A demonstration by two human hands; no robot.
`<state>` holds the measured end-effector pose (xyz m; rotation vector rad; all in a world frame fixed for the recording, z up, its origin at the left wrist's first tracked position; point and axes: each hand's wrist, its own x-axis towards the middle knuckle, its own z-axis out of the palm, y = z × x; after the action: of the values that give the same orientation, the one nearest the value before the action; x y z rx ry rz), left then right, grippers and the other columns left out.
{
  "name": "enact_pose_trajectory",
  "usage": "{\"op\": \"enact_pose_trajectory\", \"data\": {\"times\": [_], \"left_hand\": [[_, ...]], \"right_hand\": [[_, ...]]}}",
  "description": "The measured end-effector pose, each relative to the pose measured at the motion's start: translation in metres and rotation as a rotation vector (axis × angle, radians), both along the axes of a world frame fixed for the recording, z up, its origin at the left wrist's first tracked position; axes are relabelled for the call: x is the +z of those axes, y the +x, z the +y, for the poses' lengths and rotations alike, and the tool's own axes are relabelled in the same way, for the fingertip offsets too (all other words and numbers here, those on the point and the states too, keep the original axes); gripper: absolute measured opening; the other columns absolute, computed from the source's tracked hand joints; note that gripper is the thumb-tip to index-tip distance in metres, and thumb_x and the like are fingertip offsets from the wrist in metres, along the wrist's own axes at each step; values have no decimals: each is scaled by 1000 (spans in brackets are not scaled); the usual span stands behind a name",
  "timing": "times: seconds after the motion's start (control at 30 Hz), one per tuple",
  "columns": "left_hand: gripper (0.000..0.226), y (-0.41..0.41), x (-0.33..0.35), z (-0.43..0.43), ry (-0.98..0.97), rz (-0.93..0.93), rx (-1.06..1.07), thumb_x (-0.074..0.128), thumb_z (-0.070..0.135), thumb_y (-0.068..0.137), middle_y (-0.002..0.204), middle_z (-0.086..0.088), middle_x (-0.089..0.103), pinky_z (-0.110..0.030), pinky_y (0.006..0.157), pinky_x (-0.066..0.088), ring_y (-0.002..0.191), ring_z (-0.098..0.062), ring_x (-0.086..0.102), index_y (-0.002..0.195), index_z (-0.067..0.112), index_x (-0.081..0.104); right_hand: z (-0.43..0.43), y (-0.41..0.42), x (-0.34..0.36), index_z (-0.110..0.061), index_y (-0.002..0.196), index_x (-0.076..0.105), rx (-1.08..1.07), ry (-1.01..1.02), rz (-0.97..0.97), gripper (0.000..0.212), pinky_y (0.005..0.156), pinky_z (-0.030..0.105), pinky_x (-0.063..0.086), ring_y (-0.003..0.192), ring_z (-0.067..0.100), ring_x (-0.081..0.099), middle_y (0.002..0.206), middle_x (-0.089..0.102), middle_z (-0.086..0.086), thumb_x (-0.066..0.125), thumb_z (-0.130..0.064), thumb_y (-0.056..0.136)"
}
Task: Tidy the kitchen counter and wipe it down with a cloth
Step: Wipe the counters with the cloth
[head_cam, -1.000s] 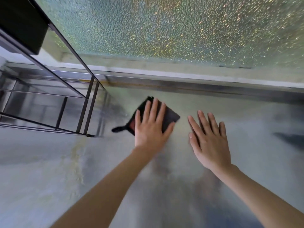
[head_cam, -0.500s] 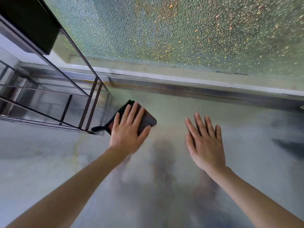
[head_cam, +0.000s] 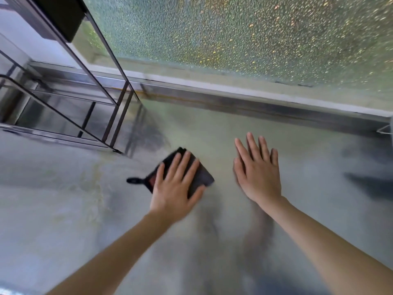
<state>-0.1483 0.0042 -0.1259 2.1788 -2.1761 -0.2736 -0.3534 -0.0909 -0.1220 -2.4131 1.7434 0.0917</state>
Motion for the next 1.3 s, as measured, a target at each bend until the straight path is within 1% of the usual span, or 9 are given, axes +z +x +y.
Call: {"op": "enact_pose_trajectory", "data": {"times": [0.17,0.5,0.6,0.7,0.77,0.87,1.0,1.17,1.3], "left_hand": [[68,17,2,-42,80,35,372,18,56,90,158,-4,4,-49,115,3,145,-22,2,148,21,12],[65,-24,12,123,105,-23,-5,28,58,92,154,-3,22,-46,111,14,141,-22,21,146,22,28],[66,16,11,111,98,-12,125,23,59,92,155,-2,19,-44,111,13,142,-21,17,147,23,24],[75,67,18,82,150,13,370,14,65,86,158,1,5,-45,114,9,145,-18,2,149,24,11],[81,90,25,75,192,81,328,4,69,80,157,5,-3,-41,116,2,144,-14,-8,149,26,3],[75,111,42,103,122,221,281,8,63,84,157,8,3,-39,116,0,142,-6,-6,148,25,14],[74,135,59,179,30,258,409,18,64,87,154,3,15,-43,116,12,143,-16,12,144,17,29],[107,197,54,239,119,222,538,7,87,70,154,1,6,-45,117,9,142,-16,7,147,14,19],[109,240,38,262,183,179,583,8,88,68,151,6,-3,-43,117,8,141,-11,-2,148,15,12]], "right_hand": [[0,-1,-3,-34,147,23,-10,-13,-25,51,113,52,15,145,28,14,157,19,-1,17,-44,97],[3,2,6,-30,147,25,-32,-15,-67,48,115,53,9,145,29,8,158,13,1,26,-38,100],[27,24,13,-18,142,38,-167,-104,-209,45,112,56,13,143,36,15,157,17,10,40,-26,98],[75,66,20,-14,136,45,-75,-129,-353,44,110,55,20,141,36,23,153,26,15,44,-20,93],[103,95,24,-12,133,47,27,-72,-419,42,111,51,21,140,34,25,152,29,15,43,-18,92],[133,138,28,-9,130,50,187,-4,-497,39,108,50,30,136,34,34,147,38,16,39,-20,94],[155,201,24,-8,136,44,351,25,-445,49,104,52,34,135,35,37,148,36,15,38,-31,93],[176,264,12,-11,145,30,65,65,-235,67,109,57,24,140,34,27,153,27,13,29,-50,91],[217,285,8,-13,148,25,-13,44,-125,68,109,60,21,141,35,25,155,24,12,34,-51,92]]}}
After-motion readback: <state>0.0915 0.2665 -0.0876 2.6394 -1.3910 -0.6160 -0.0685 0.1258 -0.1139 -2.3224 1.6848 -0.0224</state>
